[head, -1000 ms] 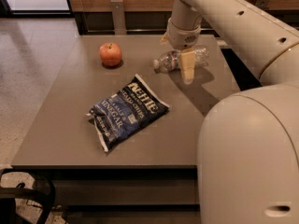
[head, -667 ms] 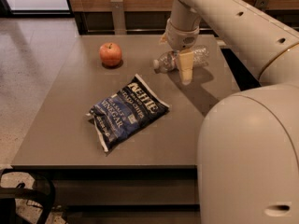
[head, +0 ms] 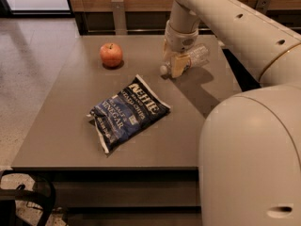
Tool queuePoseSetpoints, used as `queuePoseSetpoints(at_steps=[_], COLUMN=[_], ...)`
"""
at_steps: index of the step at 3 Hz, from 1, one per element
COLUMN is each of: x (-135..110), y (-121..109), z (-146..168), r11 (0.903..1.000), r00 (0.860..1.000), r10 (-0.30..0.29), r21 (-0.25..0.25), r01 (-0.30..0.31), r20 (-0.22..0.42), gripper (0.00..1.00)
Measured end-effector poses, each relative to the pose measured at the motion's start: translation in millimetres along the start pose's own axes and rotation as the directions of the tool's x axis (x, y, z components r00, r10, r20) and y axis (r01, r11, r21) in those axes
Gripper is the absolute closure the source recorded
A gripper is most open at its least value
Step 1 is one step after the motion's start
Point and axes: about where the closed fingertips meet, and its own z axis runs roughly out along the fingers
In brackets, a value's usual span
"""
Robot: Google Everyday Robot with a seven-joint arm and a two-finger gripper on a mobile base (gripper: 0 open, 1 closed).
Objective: Place water bottle upright
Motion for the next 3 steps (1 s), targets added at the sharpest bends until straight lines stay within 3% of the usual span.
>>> queuePoseSetpoints(at_steps=[2, 3], x=[-0.9, -1.2], y=[-1.8, -2.3], z=[6.1, 7.8], r11=[1.0, 1.0], r00=[1.0, 1.0], r10=[-0.002, -0.002], r21=[0.0, -0.001], r01=[0.002, 0.002], r20=[0.002, 0.002], gripper=[0.96, 1.0])
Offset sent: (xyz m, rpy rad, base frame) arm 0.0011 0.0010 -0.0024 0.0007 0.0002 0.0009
